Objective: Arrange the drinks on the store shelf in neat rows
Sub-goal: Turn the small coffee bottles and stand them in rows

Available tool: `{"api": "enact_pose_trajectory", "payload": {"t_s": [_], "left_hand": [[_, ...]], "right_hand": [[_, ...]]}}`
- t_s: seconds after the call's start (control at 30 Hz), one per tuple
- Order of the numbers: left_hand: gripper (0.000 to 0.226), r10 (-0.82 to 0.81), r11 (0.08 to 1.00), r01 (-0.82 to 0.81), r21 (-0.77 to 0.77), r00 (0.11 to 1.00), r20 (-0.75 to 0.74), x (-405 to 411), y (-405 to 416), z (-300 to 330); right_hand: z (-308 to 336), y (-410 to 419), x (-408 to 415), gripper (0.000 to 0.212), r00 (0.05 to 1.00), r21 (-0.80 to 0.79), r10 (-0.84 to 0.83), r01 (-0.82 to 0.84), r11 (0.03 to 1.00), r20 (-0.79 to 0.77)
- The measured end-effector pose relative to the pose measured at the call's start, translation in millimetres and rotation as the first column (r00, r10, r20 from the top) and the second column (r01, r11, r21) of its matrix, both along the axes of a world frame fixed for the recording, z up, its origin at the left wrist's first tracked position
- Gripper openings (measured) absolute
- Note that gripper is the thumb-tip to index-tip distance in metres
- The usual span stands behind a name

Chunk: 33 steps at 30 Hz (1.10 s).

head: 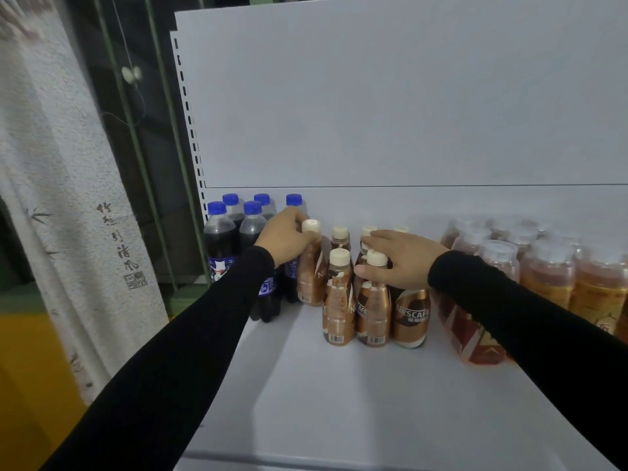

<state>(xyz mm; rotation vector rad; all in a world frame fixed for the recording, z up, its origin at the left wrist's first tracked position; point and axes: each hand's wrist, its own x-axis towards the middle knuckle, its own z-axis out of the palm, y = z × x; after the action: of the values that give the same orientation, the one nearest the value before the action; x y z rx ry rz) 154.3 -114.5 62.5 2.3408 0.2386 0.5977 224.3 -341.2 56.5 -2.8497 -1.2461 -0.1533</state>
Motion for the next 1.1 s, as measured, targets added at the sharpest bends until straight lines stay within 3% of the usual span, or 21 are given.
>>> {"api": "enact_pose_trajectory", "payload": {"t_s": [0.13, 0.23, 0.33, 0.5, 0.67, 0.83, 1.0, 1.1], "left_hand": [[0.025, 0.041, 0.998, -0.036, -0.056, 0.996, 0.08, -15, 5, 11], [0.026, 0.066, 0.986, -0.037, -0.163, 0.982, 0.175, -27, 6, 18], [0.028, 0.106, 0.978, -0.05, -0.204, 0.956, 0.273, -42, 0, 25], [0.031, 0.104, 0.963, -0.003, -0.27, 0.928, 0.358, -61, -15, 30], [0.033, 0.068, 0.894, 0.126, -0.43, 0.91, 0.41, -67, -32, 22], [0.038, 0.048, 0.872, 0.158, -0.463, 0.913, 0.404, -70, -49, 11], [0.036, -0.024, 0.853, 0.197, -0.484, 0.94, 0.342, -70, -63, 1], [0.034, -0.155, 0.781, 0.283, -0.557, 0.951, 0.266, -72, -62, -4]], "right_hand": [[3, -1, -5, 0.084, 0.999, 0.064, 0.008, -0.011, 0.998, 0.044], [4, -2, -10, 0.084, 0.996, 0.246, 0.006, -0.029, 0.969, 0.091], [0, -1, -19, 0.069, 0.99, 0.467, 0.015, -0.081, 0.88, 0.142], [-11, 9, -51, 0.058, 0.982, 0.647, 0.099, -0.182, 0.74, 0.162], [-28, 20, -78, 0.075, 0.976, 0.753, 0.203, -0.078, 0.654, -0.075], [-47, 19, -91, 0.071, 0.853, 0.791, 0.358, 0.098, 0.604, -0.38], [-58, 8, -93, 0.066, 0.734, 0.833, 0.459, 0.265, 0.485, -0.5], [-63, -1, -95, 0.06, 0.65, 0.829, 0.531, 0.316, 0.461, -0.544]]}}
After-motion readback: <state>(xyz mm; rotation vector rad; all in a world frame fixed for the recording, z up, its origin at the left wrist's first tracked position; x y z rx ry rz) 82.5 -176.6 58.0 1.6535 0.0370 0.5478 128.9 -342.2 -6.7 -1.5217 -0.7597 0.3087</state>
